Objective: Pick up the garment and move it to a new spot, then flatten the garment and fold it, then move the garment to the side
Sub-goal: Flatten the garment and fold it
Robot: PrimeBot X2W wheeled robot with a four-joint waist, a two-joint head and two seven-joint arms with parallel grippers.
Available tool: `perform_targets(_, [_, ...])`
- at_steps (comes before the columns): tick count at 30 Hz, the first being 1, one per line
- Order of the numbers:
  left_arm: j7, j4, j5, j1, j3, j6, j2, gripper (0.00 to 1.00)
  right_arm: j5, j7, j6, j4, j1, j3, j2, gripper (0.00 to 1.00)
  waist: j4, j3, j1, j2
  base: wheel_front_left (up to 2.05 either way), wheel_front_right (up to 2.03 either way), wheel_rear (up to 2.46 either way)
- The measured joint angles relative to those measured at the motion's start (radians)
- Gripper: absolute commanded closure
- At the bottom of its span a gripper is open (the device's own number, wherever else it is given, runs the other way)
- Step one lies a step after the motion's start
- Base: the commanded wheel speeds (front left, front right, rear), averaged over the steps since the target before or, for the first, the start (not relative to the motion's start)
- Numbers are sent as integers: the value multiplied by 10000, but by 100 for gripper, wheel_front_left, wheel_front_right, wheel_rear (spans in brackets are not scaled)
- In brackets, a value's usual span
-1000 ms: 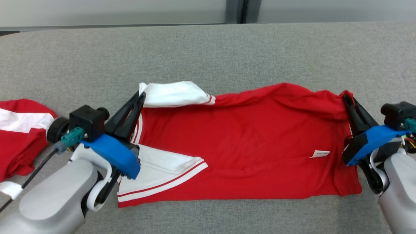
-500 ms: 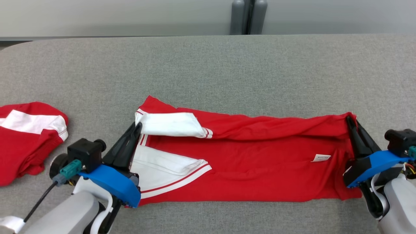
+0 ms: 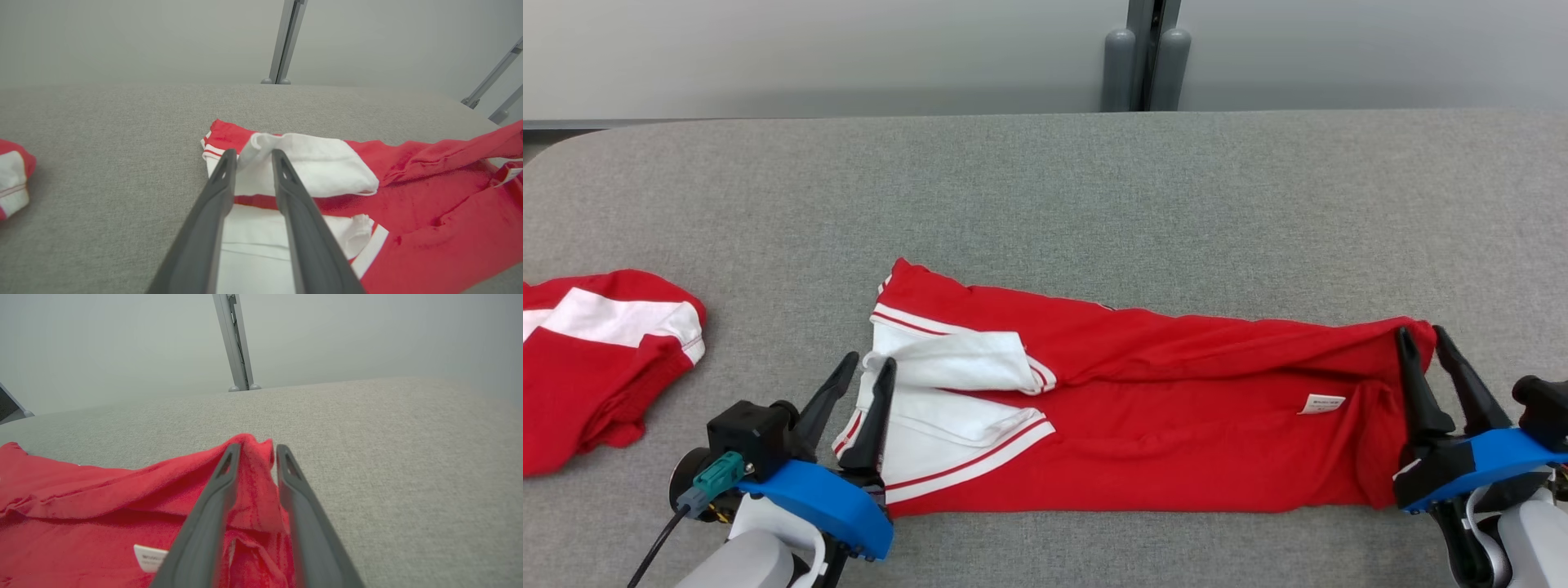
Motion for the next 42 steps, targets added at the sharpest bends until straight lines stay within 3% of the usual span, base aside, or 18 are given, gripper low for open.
perform_targets(9, [0,-236,1549,833,1987,17,-784,0,-238,4,0,-957,334,-550,75,0,-34,-217,0,0,0,0,0])
perform_targets(18, [-2,-899,3777,1795,4433,71,-1776,0,-606,930,0,-205,291,-1118,334,0,122,-333,0,0,0,0,0])
perform_targets(27, [-8,-1062,5271,2534,6278,-422,-2803,0,-825,1668,0,1168,96,-1290,782,0,229,-154,0,0,0,0,0])
perform_targets(36, [-8,-869,6178,2678,7553,-1126,-3647,0,-894,1712,-4,1983,-203,-965,1032,0,189,64,0,0,0,0,0])
perform_targets(37, [-8,-844,6263,2680,7645,-1212,-3712,0,-871,1687,-6,2004,-237,-884,1043,4,181,76,0,0,0,0,0])
perform_targets(38, [-8,-823,6351,2680,7762,-1292,-3793,0,-809,1624,-15,2010,-262,-798,1070,45,174,87,0,0,0,0,0])
perform_targets(39, [-8,-798,6447,2680,7852,-1360,-3871,0,-767,1549,-15,2004,-267,-727,1101,65,168,93,0,0,0,0,0])
perform_targets(40, [-8,-771,6546,2680,7927,-1423,-3929,0,-711,1459,-13,1992,-267,-662,1122,100,160,97,0,0,0,0,0])
perform_targets(42, [-8,-734,6771,2680,8082,-1511,-4006,0,-654,1296,-2,1983,-268,-571,1124,100,138,98,1,0,0,0,0])
